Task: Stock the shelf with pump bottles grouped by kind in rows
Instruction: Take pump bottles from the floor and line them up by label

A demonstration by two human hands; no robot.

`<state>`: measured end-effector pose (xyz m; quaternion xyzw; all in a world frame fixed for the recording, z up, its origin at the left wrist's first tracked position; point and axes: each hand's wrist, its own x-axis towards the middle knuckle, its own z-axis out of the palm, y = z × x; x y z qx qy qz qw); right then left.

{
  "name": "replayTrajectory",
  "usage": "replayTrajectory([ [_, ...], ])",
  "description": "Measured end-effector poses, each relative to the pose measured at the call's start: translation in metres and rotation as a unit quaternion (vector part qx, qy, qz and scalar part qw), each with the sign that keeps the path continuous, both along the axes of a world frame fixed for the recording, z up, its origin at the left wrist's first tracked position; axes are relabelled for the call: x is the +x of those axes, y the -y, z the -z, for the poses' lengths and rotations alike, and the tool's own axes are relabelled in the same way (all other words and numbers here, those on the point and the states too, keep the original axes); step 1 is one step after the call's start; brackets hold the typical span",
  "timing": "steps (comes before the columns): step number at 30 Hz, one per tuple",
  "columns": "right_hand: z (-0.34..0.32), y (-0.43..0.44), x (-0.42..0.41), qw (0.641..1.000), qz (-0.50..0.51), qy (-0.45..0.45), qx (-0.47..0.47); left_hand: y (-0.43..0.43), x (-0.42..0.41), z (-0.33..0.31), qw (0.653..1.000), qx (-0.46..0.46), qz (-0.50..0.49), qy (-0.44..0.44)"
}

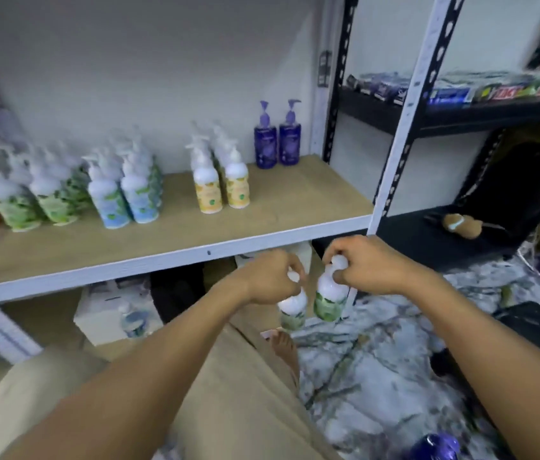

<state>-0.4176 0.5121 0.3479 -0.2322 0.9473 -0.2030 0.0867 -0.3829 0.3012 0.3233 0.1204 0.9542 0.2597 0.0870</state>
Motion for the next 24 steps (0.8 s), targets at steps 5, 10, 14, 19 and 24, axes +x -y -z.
replayTrajectory([
  [5,-0.053,0.075,-0.039,0.996,-0.018,-0.044,-0.080,0.068,-0.003,-0.043,0.988,0.038,-0.118,-0.094],
  [10,-0.099,0.147,-0.073,0.989,-0.038,-0.063,-0.126,0.127,0.006,-0.069,0.968,0.044,-0.205,-0.140],
  [14,-0.117,0.208,-0.096,0.984,-0.058,-0.061,-0.157,0.168,0.017,-0.075,0.952,0.063,-0.260,-0.149],
  [19,-0.116,0.270,-0.114,0.984,-0.076,-0.038,-0.157,0.207,0.034,-0.076,0.943,0.072,-0.285,-0.157],
  [24,-0.096,0.308,-0.133,0.986,-0.080,-0.028,-0.141,0.232,0.047,-0.069,0.936,0.076,-0.305,-0.157],
])
